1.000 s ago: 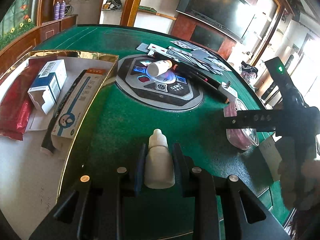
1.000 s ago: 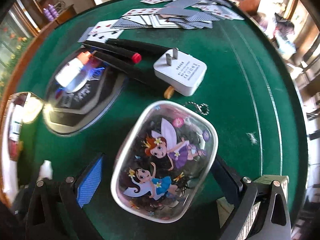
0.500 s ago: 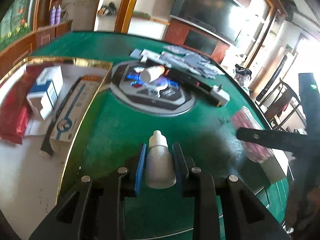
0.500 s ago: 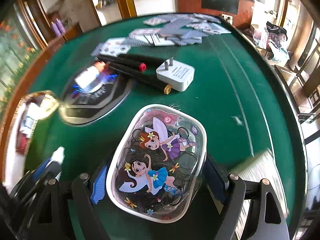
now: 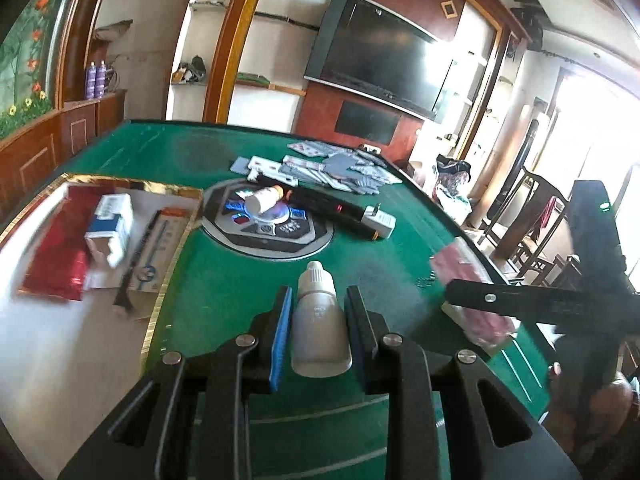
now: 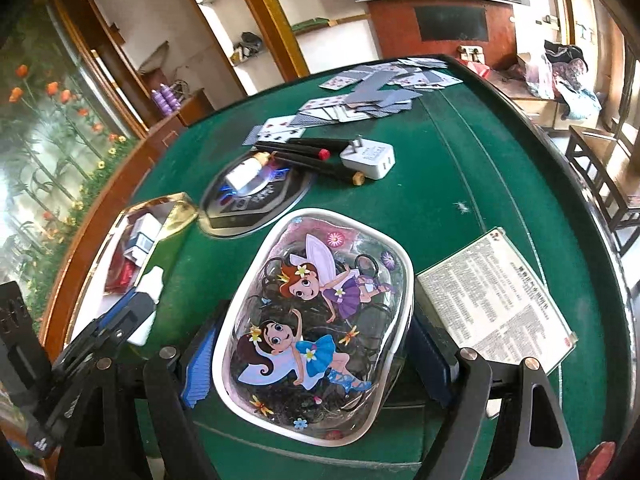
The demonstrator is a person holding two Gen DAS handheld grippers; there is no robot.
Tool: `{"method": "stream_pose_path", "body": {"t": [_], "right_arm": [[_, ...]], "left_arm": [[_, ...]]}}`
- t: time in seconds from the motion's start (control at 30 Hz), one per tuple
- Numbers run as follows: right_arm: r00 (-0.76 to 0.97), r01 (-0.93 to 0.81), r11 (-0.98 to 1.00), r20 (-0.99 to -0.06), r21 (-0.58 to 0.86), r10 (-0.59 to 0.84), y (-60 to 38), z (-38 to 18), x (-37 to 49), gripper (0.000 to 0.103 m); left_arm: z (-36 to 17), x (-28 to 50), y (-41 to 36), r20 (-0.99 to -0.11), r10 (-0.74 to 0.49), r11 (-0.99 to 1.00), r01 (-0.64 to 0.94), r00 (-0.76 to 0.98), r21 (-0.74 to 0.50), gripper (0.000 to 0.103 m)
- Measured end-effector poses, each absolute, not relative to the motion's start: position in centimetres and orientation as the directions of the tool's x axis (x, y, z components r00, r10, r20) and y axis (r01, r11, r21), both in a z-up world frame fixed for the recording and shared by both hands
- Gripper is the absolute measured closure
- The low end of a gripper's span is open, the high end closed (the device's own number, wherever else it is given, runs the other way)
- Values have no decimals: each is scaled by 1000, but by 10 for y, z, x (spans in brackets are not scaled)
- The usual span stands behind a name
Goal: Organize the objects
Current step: 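Carry the dropper bottle with the left gripper while the right carries the fairy box to the tray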
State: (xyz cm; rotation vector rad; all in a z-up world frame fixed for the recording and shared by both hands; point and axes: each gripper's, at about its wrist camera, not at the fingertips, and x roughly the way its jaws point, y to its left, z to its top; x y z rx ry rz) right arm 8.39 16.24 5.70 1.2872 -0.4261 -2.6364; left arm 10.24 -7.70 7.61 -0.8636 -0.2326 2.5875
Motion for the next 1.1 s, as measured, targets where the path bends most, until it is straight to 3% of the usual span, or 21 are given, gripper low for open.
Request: {"method": "stream_pose_path", "body": {"t": [0.23, 0.57, 0.87, 1.0, 1.1], "right_arm": [[-599, 112, -919, -712, 379, -367, 133, 59, 79, 16], [-480, 269, -841, -692, 469, -539, 41, 64, 52, 16], [-330, 393, -818, -767, 419, -551, -84, 48, 21, 16], [-279, 408, -817, -797, 406, -536, -127, 30, 8, 16], [-269, 424, -825, -818, 373, -508, -147, 21, 4, 16]], "left_arm": [[107, 122, -139, -518, 361, -929, -250, -775, -272, 78], [100, 92, -271, -631, 32, -992, 52, -775, -114, 78], [65, 23, -298, -736, -3, -996, 66, -677, -56, 78], [57, 3, -306, -757, 49, -991, 64, -651, -119, 78], [52, -7, -307, -772, 15, -992, 88, -635, -91, 78]]}}
